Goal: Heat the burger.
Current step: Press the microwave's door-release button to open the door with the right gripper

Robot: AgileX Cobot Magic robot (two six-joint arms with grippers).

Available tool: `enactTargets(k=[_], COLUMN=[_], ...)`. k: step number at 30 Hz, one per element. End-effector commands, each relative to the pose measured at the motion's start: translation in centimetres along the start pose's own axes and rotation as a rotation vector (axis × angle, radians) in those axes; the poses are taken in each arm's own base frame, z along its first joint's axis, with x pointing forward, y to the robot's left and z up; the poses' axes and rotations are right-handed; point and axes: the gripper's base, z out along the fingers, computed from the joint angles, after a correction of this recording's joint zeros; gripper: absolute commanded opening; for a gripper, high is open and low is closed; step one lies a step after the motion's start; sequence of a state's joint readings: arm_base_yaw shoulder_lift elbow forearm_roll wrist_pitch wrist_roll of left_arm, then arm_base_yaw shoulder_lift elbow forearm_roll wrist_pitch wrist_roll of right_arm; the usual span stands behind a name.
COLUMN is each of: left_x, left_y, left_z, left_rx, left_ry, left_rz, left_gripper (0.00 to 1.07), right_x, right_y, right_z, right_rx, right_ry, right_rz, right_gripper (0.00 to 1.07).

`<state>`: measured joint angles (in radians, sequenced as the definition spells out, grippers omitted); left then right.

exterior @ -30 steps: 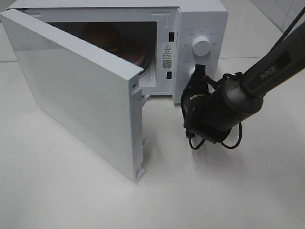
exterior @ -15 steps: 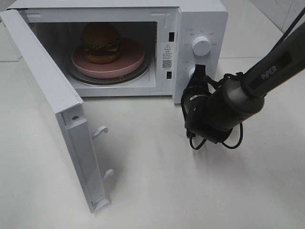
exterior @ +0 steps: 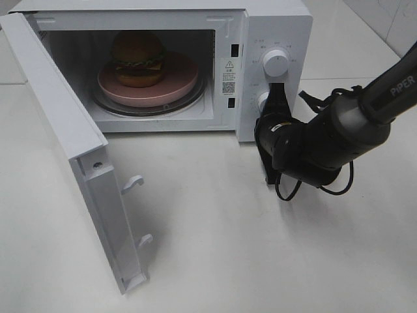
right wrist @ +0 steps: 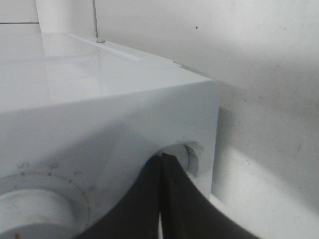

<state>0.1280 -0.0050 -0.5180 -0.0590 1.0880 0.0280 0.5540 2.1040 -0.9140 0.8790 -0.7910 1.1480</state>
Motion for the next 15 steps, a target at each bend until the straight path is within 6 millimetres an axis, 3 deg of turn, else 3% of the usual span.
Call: enactTargets(k=[1, 15], left_x=[-0.1, -0.1], left_y=[0.0, 0.0], left_z=[-0.1, -0.1], left_rx=[-0.006, -0.006], left_ry=[-0.021, -0.021], left_rz=[-0.007, -0.007], left_gripper=[1.01, 1.01], right_x=[0.0, -0.8], right_y=[1.1, 0.2], right_z=[-0.7, -3.7], right_rx=[-0.036, 0.123], right_ry=[0.023, 0.123], right_rz=[-0.063, -0.237], right_gripper=[0.0, 0.0])
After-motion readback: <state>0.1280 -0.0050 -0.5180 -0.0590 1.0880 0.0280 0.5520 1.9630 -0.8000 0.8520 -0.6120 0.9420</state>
